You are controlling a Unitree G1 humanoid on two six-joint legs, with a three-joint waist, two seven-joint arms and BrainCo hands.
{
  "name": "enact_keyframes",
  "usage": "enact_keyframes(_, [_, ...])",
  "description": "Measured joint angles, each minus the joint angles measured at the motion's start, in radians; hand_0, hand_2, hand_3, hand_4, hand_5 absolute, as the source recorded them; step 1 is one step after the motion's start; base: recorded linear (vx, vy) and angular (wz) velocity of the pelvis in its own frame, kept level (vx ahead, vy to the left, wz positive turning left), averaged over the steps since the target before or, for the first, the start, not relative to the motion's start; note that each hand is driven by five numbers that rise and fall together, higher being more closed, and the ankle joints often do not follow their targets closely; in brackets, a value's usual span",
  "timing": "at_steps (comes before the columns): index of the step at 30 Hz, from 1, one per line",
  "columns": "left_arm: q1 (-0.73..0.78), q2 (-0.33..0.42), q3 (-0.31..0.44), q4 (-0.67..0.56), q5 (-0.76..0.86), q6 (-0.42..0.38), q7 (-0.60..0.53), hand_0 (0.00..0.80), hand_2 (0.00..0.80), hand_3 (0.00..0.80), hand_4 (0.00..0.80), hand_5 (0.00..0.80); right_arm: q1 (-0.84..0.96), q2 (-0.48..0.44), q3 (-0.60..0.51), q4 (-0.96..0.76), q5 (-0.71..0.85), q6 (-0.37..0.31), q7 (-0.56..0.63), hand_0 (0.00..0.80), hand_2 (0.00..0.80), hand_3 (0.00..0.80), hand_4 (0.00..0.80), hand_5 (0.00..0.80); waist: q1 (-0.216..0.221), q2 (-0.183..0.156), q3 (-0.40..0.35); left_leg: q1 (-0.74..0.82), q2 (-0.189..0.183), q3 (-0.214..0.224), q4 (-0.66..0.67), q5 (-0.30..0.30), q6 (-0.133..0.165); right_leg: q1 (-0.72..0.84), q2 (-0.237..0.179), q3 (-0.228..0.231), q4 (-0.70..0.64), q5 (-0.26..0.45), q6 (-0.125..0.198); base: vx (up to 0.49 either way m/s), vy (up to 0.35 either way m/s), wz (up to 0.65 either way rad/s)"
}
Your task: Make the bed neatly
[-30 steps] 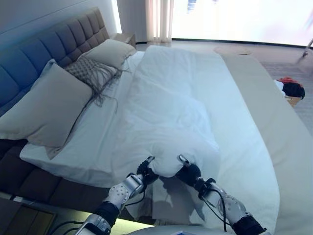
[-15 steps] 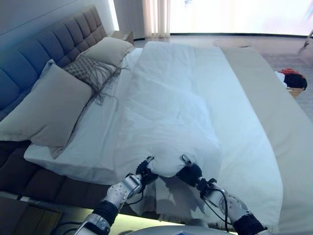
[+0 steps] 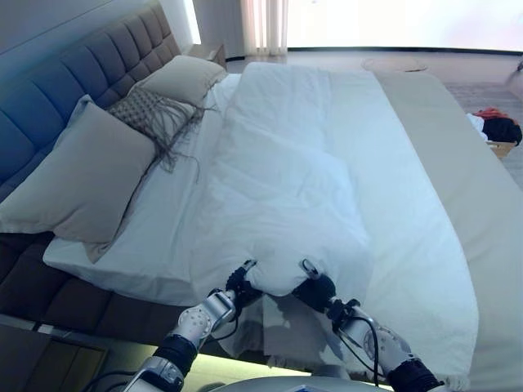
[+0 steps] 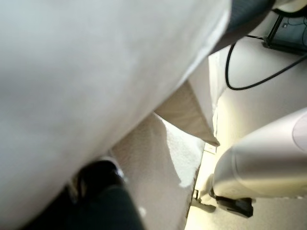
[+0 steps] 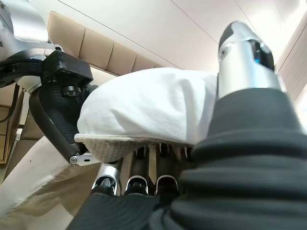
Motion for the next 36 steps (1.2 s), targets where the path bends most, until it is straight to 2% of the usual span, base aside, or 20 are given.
enact_keyframes(4, [0.001,-0.004,0.0,0.004,0.0,0.0,0.0,0.8,0.8,0.8,0.8,0.8,0.014,0.001,0.0,-0.004,0.0,-0.007,-0.022,0.0,0.0,0.0,0.0,0.0,-0.004,-0.009,-0.009,0.0,-0.005,0.005,0.0,0.0,0.0,-0.011,-0.005,0.0,0.004,0.0,0.0,-0.04,0.009,-0.04])
enact_keyframes(6, [0.001,-0.004,0.0,0.006,0.0,0.0,0.002,0.8,0.8,0.8,0.8,0.8,0.015,0.005,0.0,-0.002,-0.001,-0.008,-0.036,0.0,0.0,0.0,0.0,0.0,-0.005,-0.014,-0.013,-0.003,-0.01,0.026,0.001,-0.002,0.003,-0.039,-0.013,0.0,0.033,0.001,0.002,-0.096,0.02,-0.22])
enact_keyframes(7, [0.001,-0.004,0.0,0.01,0.001,0.0,0.004,0.8,0.8,0.8,0.8,0.8,0.015,0.006,0.0,0.005,-0.001,-0.008,-0.042,0.0,0.0,0.0,0.0,0.0,-0.005,-0.017,-0.015,-0.013,-0.015,0.027,0.007,-0.006,0.011,-0.058,-0.015,0.0,0.056,0.0,0.001,-0.069,-0.035,-0.16])
enact_keyframes(9, [0.001,-0.009,0.0,0.02,0.012,0.0,0.008,0.8,0.8,0.8,0.8,0.8,0.017,0.01,-0.001,0.034,0.003,-0.008,-0.045,0.0,0.0,0.0,0.0,0.0,-0.006,-0.027,-0.018,-0.032,-0.017,0.026,0.022,-0.006,0.008,-0.092,-0.017,-0.002,0.087,-0.003,-0.002,-0.053,-0.136,-0.08])
enact_keyframes(12, [0.007,-0.017,0.0,0.049,0.041,0.0,0.013,0.8,0.8,0.8,0.8,0.8,0.018,0.03,-0.004,0.113,0.023,-0.008,-0.039,0.0,0.0,0.0,0.0,0.0,-0.014,-0.046,-0.026,-0.035,-0.009,0.026,0.031,-0.011,0.009,-0.099,-0.005,0.003,0.091,-0.008,-0.006,-0.035,-0.168,-0.07])
enact_keyframes(15, [0.007,-0.016,0.0,0.08,0.04,0.0,0.017,0.8,0.8,0.8,0.8,0.8,0.018,0.068,-0.028,0.183,0.023,0.0,-0.028,0.0,0.0,0.0,0.0,0.0,-0.032,-0.056,-0.038,-0.032,0.019,0.03,0.027,-0.015,0.003,-0.109,0.016,0.01,0.087,-0.015,-0.02,0.011,-0.125,-0.13])
enact_keyframes(18, [0.007,-0.017,0.0,0.087,0.041,0.011,0.018,0.8,0.8,0.8,0.8,0.8,0.018,0.09,-0.072,0.241,0.021,0.021,0.011,0.0,0.0,0.0,0.0,0.0,-0.04,-0.061,-0.05,-0.029,0.042,0.041,0.019,-0.014,-0.001,-0.105,0.041,0.011,0.069,-0.005,-0.03,0.034,-0.09,-0.11])
enact_keyframes(21, [0.007,-0.018,0.0,0.093,0.043,0.016,0.018,0.8,0.8,0.8,0.8,0.8,0.018,0.115,-0.107,0.286,0.017,0.037,0.037,0.0,0.0,0.0,0.0,0.0,-0.046,-0.062,-0.052,-0.012,0.049,0.05,0.0,0.002,-0.019,-0.091,0.059,0.011,0.053,0.008,-0.032,-0.008,-0.058,-0.07])
enact_keyframes(24, [0.007,-0.018,0.0,0.096,0.073,0.02,0.015,0.8,0.8,0.8,0.8,0.8,0.019,0.132,-0.14,0.333,0.012,0.044,0.069,0.0,0.0,0.0,0.0,0.0,-0.063,-0.063,-0.052,-0.012,0.046,0.05,-0.008,0.003,-0.019,-0.09,0.058,0.01,0.045,0.009,-0.029,-0.006,-0.013,0.01])
enact_keyframes(29, [0.007,-0.018,0.0,0.127,0.08,0.037,0.011,0.8,0.8,0.8,0.8,0.8,0.019,0.165,-0.184,0.434,-0.002,0.049,0.123,0.0,0.0,0.0,0.0,0.0,-0.068,-0.063,-0.052,-0.007,0.042,0.052,-0.017,0.002,-0.019,-0.088,0.055,0.011,0.036,0.01,-0.027,0.0,0.0,0.0])
enact_keyframes(36, [0.007,-0.018,0.0,0.218,0.121,0.081,-0.031,0.8,0.8,0.8,0.8,0.8,0.016,0.203,-0.248,0.627,-0.055,0.053,0.222,0.0,0.0,0.0,0.0,0.0,-0.087,-0.062,-0.051,0.003,0.04,0.056,-0.03,0.002,-0.019,-0.077,0.054,0.011,0.017,0.012,-0.023,0.0,0.0,0.0])
